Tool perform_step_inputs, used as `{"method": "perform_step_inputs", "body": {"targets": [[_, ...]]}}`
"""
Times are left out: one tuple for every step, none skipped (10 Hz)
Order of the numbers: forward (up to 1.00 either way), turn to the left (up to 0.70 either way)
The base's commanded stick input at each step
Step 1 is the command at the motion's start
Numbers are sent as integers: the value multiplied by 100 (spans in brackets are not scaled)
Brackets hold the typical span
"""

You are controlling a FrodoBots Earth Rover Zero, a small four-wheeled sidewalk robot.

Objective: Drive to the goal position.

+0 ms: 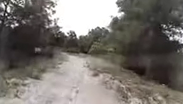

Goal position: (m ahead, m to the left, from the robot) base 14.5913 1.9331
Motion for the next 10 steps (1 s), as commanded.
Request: {"method": "perform_step_inputs", "body": {"targets": [[70, 0], [70, 0], [70, 0], [70, 0], [70, 0], [70, 0], [70, 0], [70, 0], [70, 0], [70, 0]]}}
